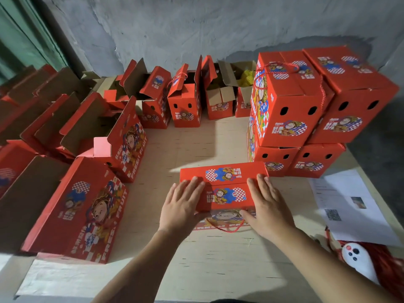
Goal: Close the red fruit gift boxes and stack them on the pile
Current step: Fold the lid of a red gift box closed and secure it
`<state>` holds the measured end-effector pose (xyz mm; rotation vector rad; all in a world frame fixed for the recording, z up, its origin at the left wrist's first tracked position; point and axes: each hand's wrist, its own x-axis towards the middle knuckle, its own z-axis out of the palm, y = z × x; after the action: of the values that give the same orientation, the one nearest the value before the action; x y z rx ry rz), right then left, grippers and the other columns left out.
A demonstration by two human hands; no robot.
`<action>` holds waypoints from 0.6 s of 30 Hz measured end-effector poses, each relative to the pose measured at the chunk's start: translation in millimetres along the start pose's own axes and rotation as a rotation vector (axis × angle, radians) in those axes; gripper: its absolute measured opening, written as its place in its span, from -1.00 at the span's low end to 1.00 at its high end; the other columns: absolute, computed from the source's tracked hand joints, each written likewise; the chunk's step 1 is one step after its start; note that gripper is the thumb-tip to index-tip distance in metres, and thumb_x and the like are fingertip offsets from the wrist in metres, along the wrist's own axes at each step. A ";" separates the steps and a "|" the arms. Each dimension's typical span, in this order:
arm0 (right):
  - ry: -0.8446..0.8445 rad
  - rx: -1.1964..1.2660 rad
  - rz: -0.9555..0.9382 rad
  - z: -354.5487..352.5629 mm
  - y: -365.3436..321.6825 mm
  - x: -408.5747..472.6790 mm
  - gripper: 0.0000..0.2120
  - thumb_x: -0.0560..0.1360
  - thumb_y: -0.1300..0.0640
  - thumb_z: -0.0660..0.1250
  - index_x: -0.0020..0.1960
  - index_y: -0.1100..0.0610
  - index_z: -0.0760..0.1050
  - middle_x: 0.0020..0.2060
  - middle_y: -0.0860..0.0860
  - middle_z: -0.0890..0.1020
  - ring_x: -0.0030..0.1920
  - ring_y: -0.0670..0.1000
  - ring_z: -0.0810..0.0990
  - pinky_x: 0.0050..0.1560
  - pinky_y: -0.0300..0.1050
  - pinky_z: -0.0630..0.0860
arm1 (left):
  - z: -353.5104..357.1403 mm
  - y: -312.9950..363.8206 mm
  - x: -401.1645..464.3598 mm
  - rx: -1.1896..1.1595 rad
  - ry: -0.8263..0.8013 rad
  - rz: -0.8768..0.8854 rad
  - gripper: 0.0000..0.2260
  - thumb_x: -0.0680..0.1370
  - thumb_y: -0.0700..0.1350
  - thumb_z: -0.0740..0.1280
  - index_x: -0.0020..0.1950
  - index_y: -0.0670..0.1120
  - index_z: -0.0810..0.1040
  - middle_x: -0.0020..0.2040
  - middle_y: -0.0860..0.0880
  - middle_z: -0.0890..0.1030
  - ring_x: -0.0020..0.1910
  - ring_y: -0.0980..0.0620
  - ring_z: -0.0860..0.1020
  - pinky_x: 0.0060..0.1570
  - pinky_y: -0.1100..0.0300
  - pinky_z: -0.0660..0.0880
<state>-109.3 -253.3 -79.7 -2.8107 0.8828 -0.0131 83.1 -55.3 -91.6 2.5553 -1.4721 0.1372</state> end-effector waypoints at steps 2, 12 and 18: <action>-0.025 -0.031 0.057 -5.3 -17.2 -8.2 -0.07 0.59 -0.34 0.21 0.70 0.08 -0.17 0.68 0.17 -0.12 0.67 0.18 -0.12 0.63 0.05 -0.03 | -3.2 -10.9 2.6 -0.039 0.038 -0.149 0.01 0.37 0.46 0.44 0.68 0.00 0.22 0.65 -0.09 0.25 0.58 -0.20 0.26 0.59 -0.19 0.18; 0.084 0.216 0.229 -16.3 -70.1 -21.8 -0.41 0.54 -0.34 0.21 0.45 -0.05 0.44 0.30 0.02 0.46 0.28 0.15 0.41 0.31 0.06 0.40 | 1.2 20.8 10.9 -1.468 -0.368 -0.955 -0.57 0.70 0.30 0.07 0.23 0.05 0.58 0.01 0.10 0.75 -0.07 0.08 0.70 -0.07 0.14 0.57; -0.224 0.405 0.552 -27.7 -37.6 21.1 -0.37 0.46 -0.53 0.12 0.00 0.02 0.57 -0.09 -0.02 0.70 -0.07 0.09 0.66 -0.02 -0.02 0.59 | -1.2 20.5 -0.4 -1.363 -0.311 -0.902 -0.68 0.74 0.04 0.14 0.01 -0.06 0.62 -0.17 0.11 0.73 -0.30 0.30 0.63 -0.26 0.34 0.49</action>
<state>-72.5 -240.2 -46.5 -2.0810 1.3820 0.1773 65.2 -64.7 -88.1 1.7345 -0.0712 -1.0157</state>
